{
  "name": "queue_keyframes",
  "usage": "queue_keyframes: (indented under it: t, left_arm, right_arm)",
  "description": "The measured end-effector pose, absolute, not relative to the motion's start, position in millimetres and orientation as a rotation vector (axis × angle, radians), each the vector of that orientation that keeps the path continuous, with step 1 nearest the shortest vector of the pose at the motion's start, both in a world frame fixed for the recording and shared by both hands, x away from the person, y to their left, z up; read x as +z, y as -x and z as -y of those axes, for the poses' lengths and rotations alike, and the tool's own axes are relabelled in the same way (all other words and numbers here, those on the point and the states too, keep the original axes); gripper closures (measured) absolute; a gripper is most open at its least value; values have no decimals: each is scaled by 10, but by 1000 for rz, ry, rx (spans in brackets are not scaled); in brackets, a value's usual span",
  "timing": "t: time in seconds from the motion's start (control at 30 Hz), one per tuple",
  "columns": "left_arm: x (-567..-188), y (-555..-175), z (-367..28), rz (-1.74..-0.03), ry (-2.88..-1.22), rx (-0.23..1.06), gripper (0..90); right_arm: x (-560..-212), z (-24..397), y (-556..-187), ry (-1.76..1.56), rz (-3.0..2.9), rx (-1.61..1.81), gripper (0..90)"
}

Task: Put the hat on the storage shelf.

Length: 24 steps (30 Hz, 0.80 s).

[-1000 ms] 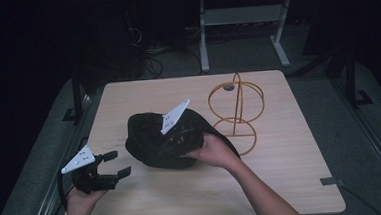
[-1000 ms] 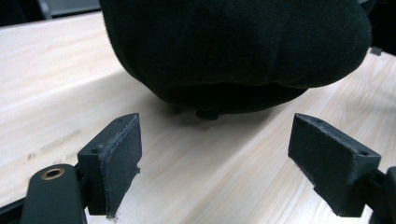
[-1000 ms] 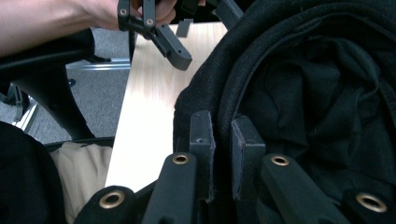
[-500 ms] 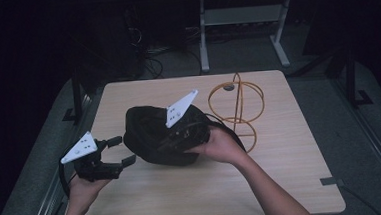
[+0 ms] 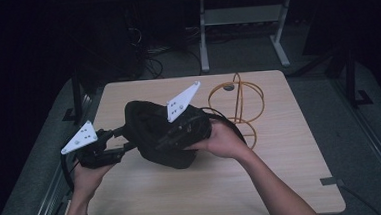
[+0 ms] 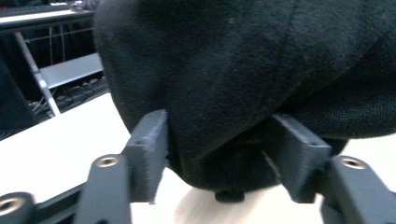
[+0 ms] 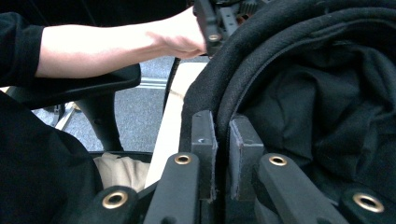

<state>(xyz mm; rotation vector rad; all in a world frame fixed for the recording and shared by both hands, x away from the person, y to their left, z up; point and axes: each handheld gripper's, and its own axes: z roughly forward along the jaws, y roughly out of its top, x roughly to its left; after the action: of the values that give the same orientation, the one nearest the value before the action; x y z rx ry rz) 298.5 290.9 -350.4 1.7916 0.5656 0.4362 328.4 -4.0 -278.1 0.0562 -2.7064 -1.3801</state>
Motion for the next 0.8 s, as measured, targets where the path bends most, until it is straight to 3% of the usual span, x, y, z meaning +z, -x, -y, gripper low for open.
queue_keyframes:
  t: [0.03, 0.2, 0.23, 0.27, 0.8]
  left_arm:
    - [-3504, -2985, -2909, -566, -1792, 436, 578]
    - [-3468, -3045, -2842, -536, -1788, 430, 776]
    - [-3458, -3057, -2839, -531, -1793, 428, 776]
    - [-3428, -3081, -2821, -529, -1797, 434, 859]
    - [-2942, -3079, -2728, -479, -1844, 510, 875]
  right_arm:
    - [-2781, 40, -3284, -56, 2706, -1380, 825]
    - [-2788, 61, -3315, -46, 2697, -1382, 854]
    - [-2788, 61, -3315, -46, 2697, -1382, 854]
    - [-2794, 80, -3335, -26, 2700, -1385, 854]
    - [-2928, 265, -3373, 61, 2683, -1448, 806]
